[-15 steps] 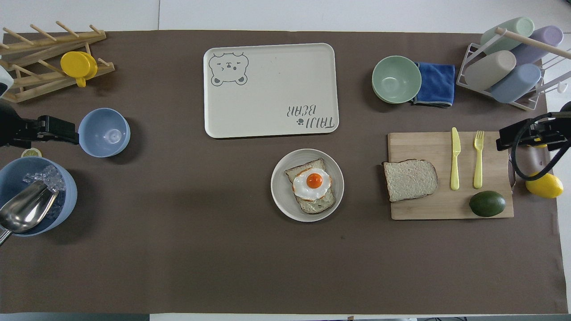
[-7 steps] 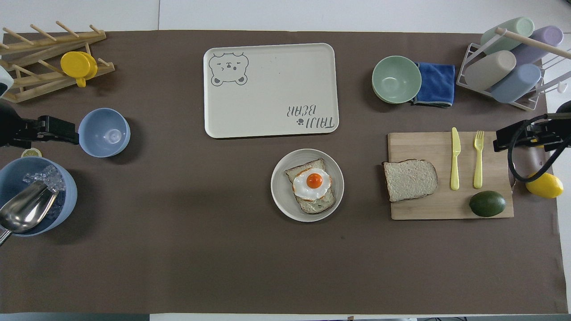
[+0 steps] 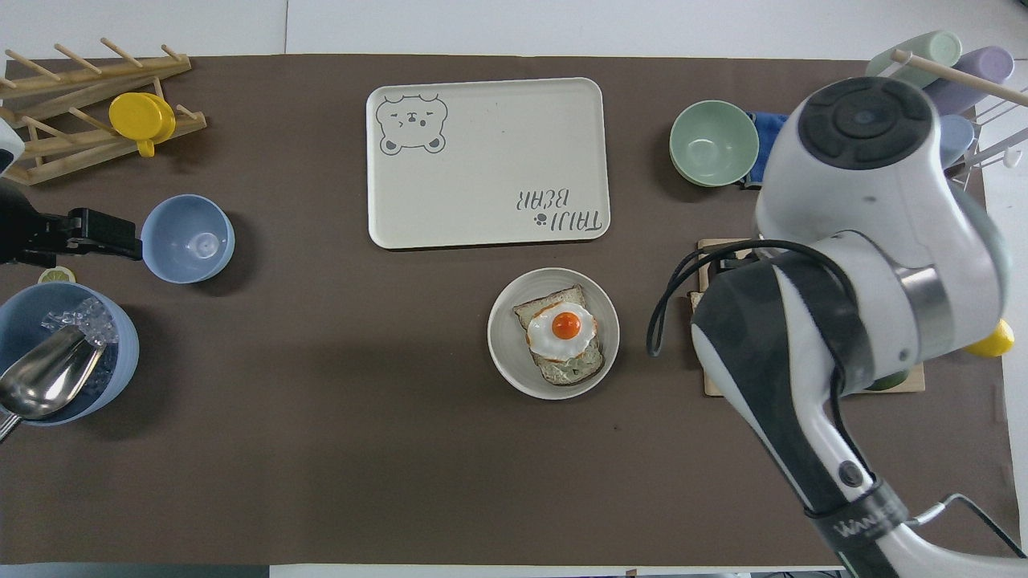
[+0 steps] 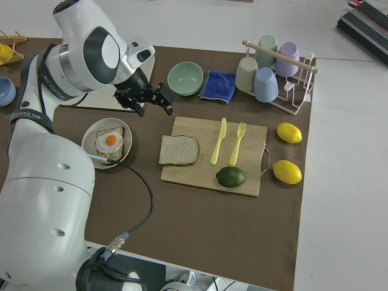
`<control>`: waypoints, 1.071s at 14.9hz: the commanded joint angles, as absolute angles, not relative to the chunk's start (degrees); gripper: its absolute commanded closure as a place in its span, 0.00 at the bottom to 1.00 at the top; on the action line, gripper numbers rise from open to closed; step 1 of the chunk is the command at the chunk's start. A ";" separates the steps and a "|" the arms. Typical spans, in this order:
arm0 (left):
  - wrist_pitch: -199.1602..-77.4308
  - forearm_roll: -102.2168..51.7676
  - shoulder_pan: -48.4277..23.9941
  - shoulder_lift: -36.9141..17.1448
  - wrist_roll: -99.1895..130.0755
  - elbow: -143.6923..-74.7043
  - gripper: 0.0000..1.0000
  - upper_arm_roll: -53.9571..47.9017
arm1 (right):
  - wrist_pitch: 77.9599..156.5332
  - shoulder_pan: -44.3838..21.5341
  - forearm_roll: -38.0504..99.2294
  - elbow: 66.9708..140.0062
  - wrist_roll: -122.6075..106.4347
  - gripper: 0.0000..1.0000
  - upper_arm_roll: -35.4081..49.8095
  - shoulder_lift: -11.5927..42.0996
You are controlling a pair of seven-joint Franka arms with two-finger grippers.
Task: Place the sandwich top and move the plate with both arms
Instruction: 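Grasp the bread slice on the wooden board with the right gripper, then carry the bread slice over the egg toast on the grey plate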
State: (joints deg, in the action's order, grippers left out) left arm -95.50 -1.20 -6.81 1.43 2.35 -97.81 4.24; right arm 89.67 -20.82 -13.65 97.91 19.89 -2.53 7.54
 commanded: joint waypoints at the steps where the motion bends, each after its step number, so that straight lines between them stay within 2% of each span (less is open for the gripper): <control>1: -95.19 -1.76 -6.15 1.58 2.72 -97.29 0.00 3.78 | 90.09 -24.33 -19.83 98.17 25.47 0.00 -2.55 12.11; 4: -95.19 -1.76 -6.15 1.67 2.72 -97.29 0.00 3.78 | 88.59 -29.52 -26.01 97.21 32.66 0.00 -2.55 18.17; 6: -95.19 -1.76 -6.15 1.58 2.72 -97.29 0.00 3.78 | 89.64 -29.36 -26.72 97.21 36.11 0.00 -2.55 19.95; 9: -95.19 -1.76 -6.15 1.58 2.72 -97.29 0.00 3.78 | 95.60 -29.88 -25.84 102.19 41.48 0.00 -2.37 19.60; 14: -95.18 -1.76 -6.15 1.58 2.72 -97.29 0.00 3.78 | 100.00 -28.13 -25.84 107.91 41.40 0.00 -2.37 18.02; 16: -95.18 -1.76 -6.15 1.58 2.72 -97.29 0.00 3.78 | 102.38 -27.95 -25.75 110.38 41.83 0.10 -2.37 17.49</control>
State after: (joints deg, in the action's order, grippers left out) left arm -95.50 -1.20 -6.81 1.43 2.35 -97.81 4.24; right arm 99.26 -28.58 -25.36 105.76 40.55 -2.83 20.18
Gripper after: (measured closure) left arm 0.000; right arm 0.044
